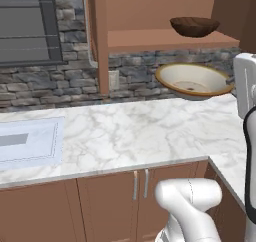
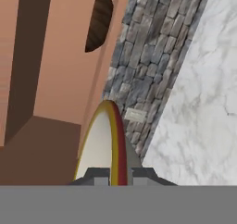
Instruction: Move the bowls from the cabinet to the plates on the dining table.
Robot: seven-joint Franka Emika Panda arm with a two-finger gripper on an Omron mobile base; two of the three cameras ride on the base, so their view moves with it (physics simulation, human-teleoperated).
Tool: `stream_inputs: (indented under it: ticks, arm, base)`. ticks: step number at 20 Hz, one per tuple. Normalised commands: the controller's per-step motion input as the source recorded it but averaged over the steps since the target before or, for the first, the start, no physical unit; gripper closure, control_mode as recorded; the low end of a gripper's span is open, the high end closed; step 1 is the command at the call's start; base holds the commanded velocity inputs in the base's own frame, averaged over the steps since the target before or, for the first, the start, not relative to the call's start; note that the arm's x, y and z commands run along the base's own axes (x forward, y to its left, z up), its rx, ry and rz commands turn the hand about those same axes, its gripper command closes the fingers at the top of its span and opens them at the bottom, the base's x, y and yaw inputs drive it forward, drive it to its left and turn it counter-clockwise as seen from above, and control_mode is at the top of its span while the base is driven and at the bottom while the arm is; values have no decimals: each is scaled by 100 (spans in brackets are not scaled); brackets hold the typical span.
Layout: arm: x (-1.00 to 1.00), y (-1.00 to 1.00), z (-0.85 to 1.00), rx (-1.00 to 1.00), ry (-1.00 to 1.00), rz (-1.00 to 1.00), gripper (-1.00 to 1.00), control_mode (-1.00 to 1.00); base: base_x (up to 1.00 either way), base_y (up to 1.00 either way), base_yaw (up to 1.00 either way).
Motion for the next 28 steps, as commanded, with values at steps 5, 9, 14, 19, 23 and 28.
stream_inputs:
  ticks: [5,9,14,19,23,28]
  arm:
    - [0,0,0,0,0,0,100,100]
    - [0,0,0,0,0,0,100,100]
    - [0,0,0,0,0,0,100,100]
    - [0,0,0,0,0,0,100,100]
    - [0,0,0,0,0,0,100,100]
    - [0,0,0,0,0,0,100,100]
  base:
    - [-100,6,13]
    - [-90,21,23]
    - [-45,62,37]
    - [0,72,54]
    - [0,62,56]
    - [6,12,58]
